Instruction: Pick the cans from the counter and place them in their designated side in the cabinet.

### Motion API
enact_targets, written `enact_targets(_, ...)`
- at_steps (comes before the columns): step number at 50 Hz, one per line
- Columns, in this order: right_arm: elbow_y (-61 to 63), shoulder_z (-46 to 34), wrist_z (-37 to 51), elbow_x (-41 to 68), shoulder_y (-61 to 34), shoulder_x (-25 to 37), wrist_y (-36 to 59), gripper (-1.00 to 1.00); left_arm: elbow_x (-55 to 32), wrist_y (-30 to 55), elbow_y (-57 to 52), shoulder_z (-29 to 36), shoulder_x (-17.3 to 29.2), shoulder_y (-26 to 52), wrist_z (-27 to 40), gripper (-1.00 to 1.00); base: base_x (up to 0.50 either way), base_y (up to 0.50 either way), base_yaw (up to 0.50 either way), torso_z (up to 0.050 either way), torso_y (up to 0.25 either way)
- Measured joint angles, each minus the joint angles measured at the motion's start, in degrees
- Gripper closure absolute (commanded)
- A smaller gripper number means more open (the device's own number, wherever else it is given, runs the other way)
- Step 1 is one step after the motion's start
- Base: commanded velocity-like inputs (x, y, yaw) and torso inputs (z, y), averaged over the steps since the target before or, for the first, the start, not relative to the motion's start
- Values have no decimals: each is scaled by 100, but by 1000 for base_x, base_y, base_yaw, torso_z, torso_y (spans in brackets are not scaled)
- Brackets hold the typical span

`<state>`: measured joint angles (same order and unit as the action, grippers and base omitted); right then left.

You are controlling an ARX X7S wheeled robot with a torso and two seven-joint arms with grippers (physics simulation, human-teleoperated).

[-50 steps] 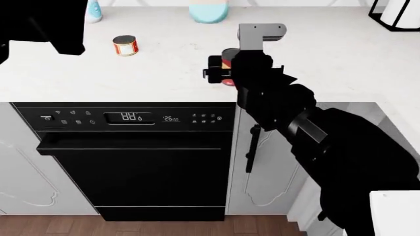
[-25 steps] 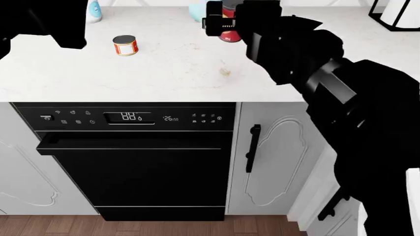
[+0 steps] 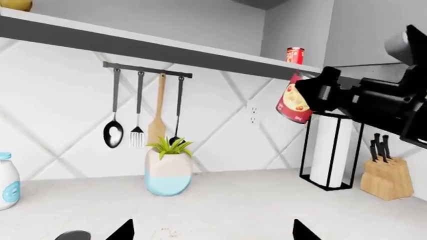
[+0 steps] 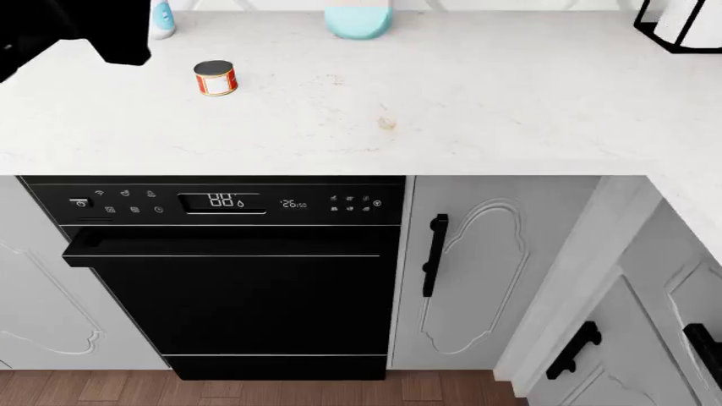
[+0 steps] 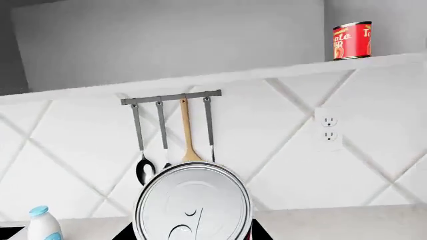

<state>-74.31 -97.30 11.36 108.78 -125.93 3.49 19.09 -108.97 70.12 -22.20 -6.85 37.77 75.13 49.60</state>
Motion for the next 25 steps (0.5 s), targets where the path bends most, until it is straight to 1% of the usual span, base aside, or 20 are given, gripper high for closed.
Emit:
enact_targets(3, -23, 456, -126, -561, -228, 54, 353, 100, 38, -6, 13, 12, -17, 26, -50, -100, 0, 0, 1, 0, 0)
enact_targets(6, 2, 1433, -384, -1657, -393, 54, 880, 100, 77, -10, 28, 25, -32, 53, -101, -100, 0, 0, 1, 0, 0)
enact_targets(9, 130, 2834, -749, -3108, -507, -9, 1405, 100, 104, -15, 44, 44, -45, 92, -142, -100, 0, 0, 1, 0, 3)
enact_targets(13, 367, 5007, -1187, -5356, -623, -109, 1995, 100, 113, -21, 67, 77, -48, 170, -172, -100, 0, 0, 0, 0, 0)
enact_targets(16, 495, 6201, -1412, -6722, -691, -155, 2319, 100, 112, -26, 84, 105, -45, 238, -184, -100, 0, 0, 0, 0, 0)
enact_targets(20, 603, 7313, -1618, -8038, -752, -190, 2625, 100, 92, -32, 104, 151, -38, 338, -182, -100, 0, 0, 0, 0, 0)
enact_targets(25, 681, 8199, -1779, -9114, -796, -213, 2872, 100, 24, -48, 114, 205, -9, 463, -140, -100, 0, 0, 0, 0, 0)
